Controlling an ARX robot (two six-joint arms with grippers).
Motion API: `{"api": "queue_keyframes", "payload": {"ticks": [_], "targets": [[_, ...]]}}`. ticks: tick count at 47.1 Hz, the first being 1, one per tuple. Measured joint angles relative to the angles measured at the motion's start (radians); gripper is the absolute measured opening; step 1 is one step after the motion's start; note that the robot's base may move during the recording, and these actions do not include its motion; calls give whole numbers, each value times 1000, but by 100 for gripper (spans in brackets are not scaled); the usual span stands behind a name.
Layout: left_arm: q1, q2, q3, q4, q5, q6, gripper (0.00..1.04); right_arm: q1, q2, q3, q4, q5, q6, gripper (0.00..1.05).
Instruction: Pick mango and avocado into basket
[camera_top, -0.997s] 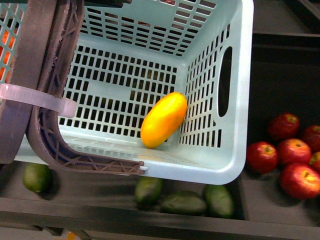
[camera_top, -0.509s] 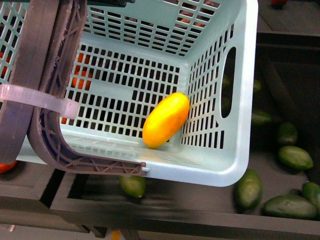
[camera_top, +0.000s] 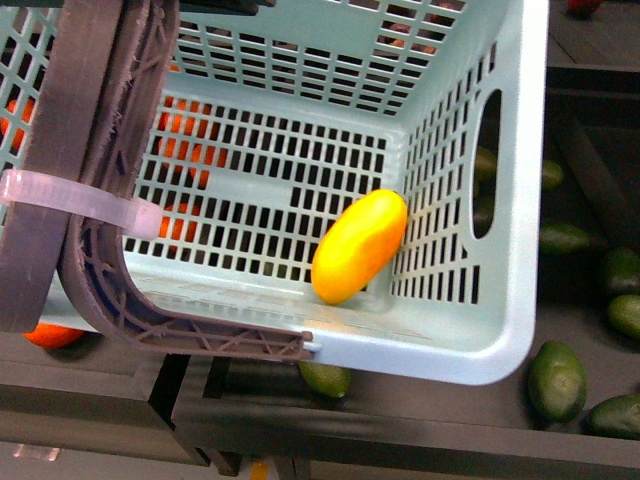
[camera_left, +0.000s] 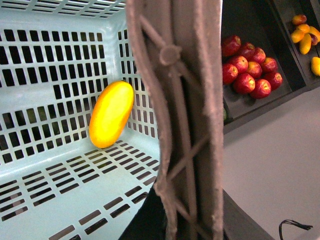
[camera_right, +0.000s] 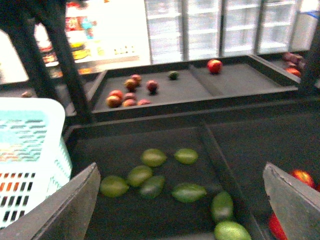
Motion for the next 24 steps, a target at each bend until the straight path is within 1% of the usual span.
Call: {"api": "queue_keyframes", "payload": {"ticks": [1,2,3,8,12,14,16,21,24], "targets": [[-2,0,0,0,5,-1,8,-17,28,5,20,36,50,97],[-3,0,0,0,6,-2,8,-36,53,10,36,41,69,97],[-5,0,0,0,5,-2,8,-69,100,23,64,37,106,97],[-5,0,0,0,-4,-1,8,-191,343,129,156,-8,181,97],[-4,0,0,0,-11,-1,8,-237,527,223,174,-35,200,97],[-4,0,0,0,-13,-1,8,-246,608,262,179,-49,204,97],[0,0,0,0,-19,-2,8,-255,764,338,193,-81,196,97],[1,0,0,0,-22,-1,8,-274,952,437,209,-135,191,97],[0,0,0,0,-21,0,8,-296,1100,515,215,-164,158,97]]}}
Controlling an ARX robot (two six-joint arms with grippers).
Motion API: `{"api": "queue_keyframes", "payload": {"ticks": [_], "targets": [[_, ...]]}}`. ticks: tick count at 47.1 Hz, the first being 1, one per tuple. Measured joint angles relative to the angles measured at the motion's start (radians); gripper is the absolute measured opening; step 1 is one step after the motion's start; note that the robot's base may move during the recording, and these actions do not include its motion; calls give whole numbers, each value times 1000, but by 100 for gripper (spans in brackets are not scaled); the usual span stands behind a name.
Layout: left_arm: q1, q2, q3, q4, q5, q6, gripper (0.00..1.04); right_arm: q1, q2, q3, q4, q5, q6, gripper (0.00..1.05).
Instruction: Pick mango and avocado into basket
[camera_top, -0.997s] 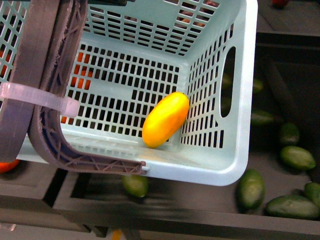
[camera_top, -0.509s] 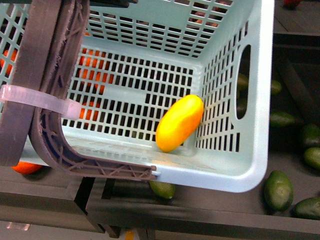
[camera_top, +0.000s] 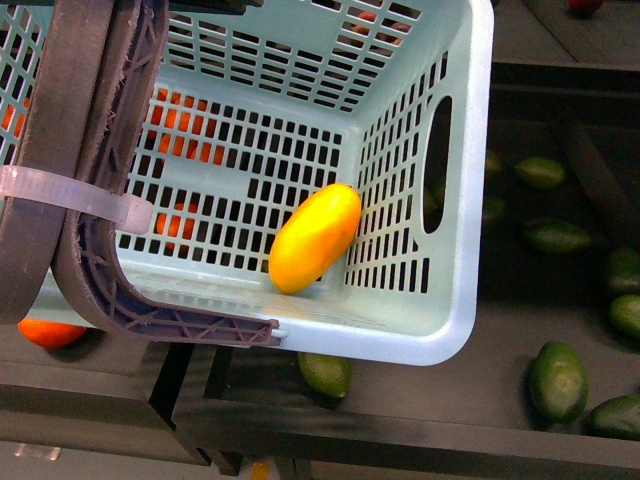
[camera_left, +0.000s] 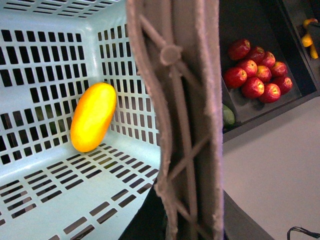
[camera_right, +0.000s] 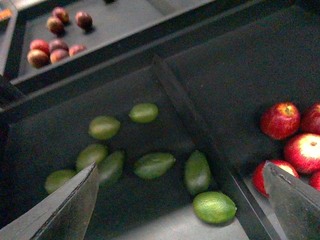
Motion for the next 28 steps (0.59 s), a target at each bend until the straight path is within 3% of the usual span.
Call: {"api": "queue_keyframes", "payload": {"ticks": [13,28], "targets": [[-1,0,0,0,12,-1,8,-94,441,230,5,-96,-201,97],[-1,0,0,0,5,0,8,-111,865,492,-9,-150,-311,97]]}}
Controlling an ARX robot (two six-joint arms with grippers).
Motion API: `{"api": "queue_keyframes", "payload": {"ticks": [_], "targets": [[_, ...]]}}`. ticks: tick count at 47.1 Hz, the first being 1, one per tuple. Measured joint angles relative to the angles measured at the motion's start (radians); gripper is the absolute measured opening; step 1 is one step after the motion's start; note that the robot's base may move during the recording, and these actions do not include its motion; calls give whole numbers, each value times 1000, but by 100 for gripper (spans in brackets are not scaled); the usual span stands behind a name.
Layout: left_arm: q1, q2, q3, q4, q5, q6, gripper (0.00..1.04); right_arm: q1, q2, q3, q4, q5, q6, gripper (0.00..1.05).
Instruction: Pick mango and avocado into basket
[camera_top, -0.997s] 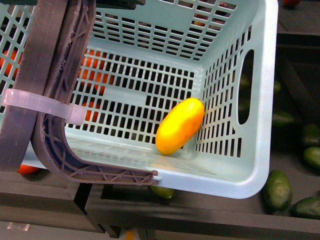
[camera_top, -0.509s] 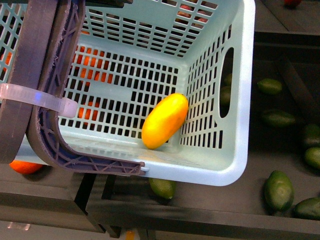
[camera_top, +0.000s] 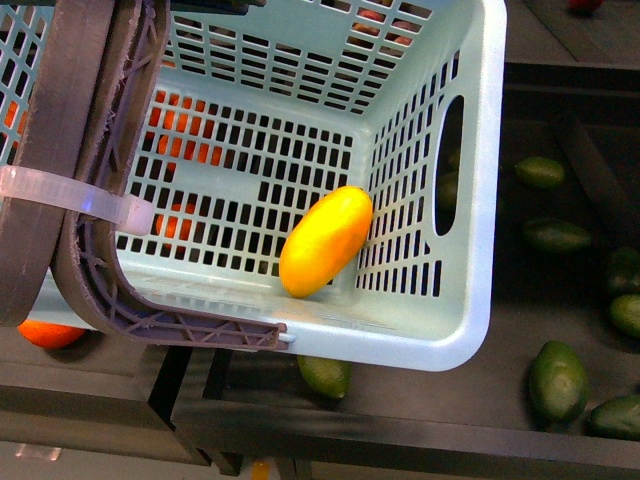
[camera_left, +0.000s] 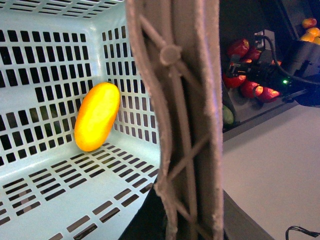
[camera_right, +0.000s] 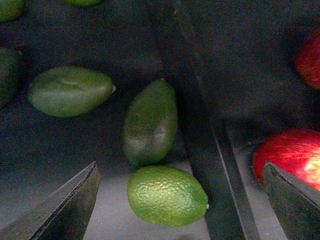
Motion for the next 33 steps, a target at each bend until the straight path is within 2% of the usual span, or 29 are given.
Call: {"api": "queue_keyframes", "payload": {"ticks": [21,33], "targets": [[0,0,0,0,3,0,8,40,335,265,-21,9,-12,97],[0,0,0,0,2,0,8,51,393,311,-32,13,-11,97]]}}
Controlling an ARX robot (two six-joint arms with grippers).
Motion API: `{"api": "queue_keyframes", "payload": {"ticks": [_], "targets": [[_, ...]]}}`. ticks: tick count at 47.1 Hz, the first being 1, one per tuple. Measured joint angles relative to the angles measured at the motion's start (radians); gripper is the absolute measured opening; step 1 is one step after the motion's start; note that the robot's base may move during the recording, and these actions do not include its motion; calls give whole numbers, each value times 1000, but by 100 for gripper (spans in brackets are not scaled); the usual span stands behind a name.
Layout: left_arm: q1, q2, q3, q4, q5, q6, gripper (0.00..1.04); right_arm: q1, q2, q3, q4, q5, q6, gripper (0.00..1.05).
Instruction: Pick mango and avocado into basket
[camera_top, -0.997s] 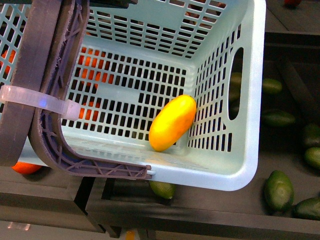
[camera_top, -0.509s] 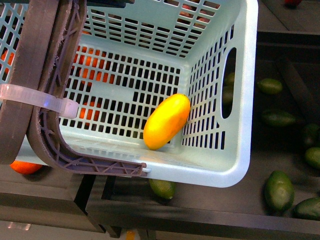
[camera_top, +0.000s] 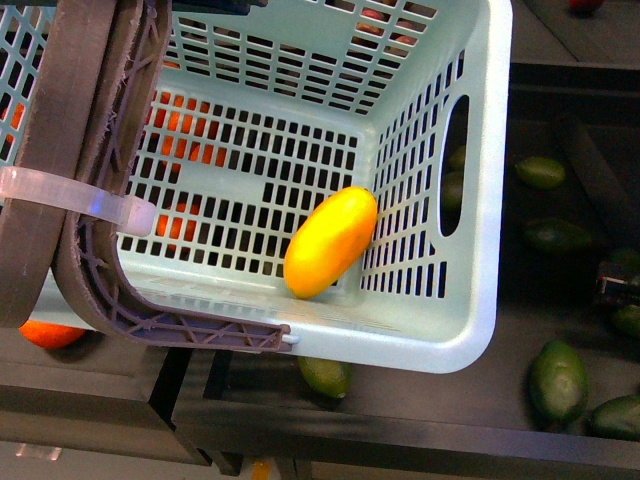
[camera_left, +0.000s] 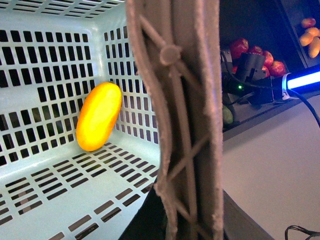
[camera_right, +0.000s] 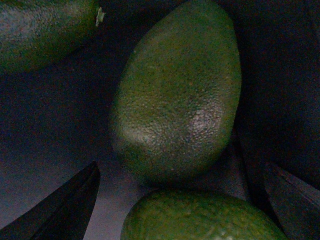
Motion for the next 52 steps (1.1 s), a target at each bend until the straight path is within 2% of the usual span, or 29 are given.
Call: {"api": "queue_keyframes", "payload": {"ticks": [15,52], "targets": [[0,0,0,0,1,0,8,7,31,19,19,26,13,97],[0,0,0,0,1,0,8,18,31,26,-6,19,17,97]]}}
